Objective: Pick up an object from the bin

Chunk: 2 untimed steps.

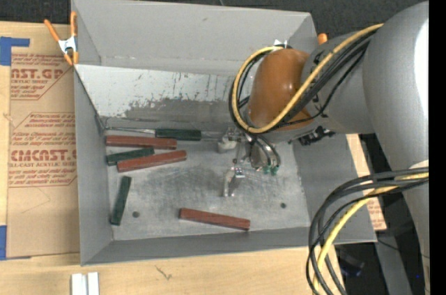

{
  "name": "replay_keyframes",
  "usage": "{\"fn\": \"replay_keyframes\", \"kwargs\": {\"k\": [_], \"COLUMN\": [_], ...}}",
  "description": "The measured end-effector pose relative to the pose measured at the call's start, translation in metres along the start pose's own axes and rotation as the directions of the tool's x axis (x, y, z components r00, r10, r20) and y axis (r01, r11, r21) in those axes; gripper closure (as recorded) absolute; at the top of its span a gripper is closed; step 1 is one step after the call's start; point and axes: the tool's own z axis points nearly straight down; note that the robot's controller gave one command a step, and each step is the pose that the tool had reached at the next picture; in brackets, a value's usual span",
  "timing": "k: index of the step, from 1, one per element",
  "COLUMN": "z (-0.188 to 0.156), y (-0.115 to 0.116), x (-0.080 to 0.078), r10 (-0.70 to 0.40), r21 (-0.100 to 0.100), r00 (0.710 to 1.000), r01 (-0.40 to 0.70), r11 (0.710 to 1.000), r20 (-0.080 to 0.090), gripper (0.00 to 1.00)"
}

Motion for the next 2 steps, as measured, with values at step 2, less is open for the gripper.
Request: {"fn": "replay_keyframes", "kwargs": {"k": [2], "z": [-0.016], "y": [0.023], "x": [0.046], "r10": [-0.073], "r21": [0.001], "r00": [0.997], "r01": [0.073], "r11": [0.997], "r20": [-0.003], "gripper": [0.00]}}
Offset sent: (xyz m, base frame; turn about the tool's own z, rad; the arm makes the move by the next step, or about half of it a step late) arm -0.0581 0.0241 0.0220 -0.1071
